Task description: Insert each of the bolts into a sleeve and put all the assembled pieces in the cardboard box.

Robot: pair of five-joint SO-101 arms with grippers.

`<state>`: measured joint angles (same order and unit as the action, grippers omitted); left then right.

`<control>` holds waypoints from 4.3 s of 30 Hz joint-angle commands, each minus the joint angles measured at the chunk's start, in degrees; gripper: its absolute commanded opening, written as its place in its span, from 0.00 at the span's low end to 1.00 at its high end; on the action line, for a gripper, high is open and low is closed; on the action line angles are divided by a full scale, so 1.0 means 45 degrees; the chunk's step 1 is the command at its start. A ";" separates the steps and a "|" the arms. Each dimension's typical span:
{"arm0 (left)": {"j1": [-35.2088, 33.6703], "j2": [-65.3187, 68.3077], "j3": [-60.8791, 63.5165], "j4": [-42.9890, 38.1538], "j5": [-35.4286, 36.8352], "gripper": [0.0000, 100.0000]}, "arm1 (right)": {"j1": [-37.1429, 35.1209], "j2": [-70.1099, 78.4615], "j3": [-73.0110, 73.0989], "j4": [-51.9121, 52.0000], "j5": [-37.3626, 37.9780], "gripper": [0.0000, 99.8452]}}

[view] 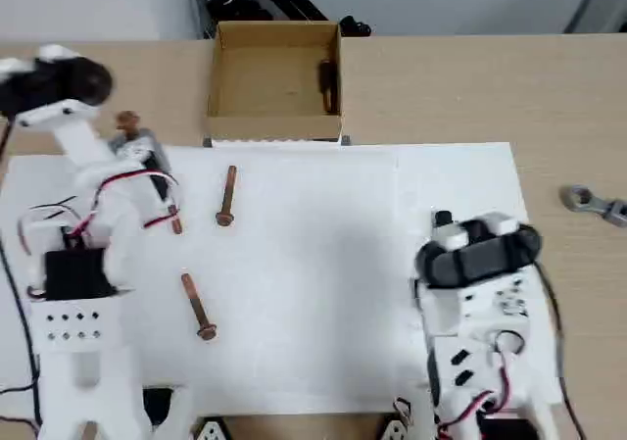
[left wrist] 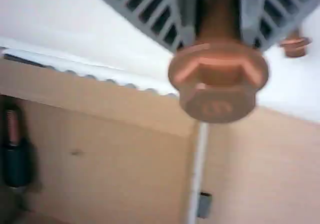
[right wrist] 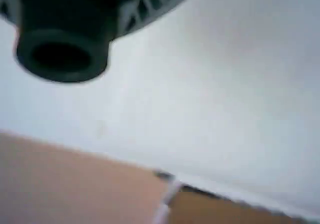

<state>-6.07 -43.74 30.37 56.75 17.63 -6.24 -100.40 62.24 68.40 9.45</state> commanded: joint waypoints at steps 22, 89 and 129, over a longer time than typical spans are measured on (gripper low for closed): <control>0.6505 -0.4083 0.1495 -0.2208 -0.0567 0.01 | -0.8391 0.4308 0.4298 -1.0559 -0.2051 0.00; 0.6466 -1.0315 0.6828 -0.4493 0.1192 0.01 | -0.8449 0.1455 0.4454 -0.9270 -0.0703 0.00; 0.7189 -1.0354 0.8410 -0.5705 0.2129 0.01 | -0.8469 0.1416 0.4474 -0.9231 -0.0723 0.00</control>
<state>26.29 -89.71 68.53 32.92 27.38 -43.78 -93.45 82.90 27.87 5.93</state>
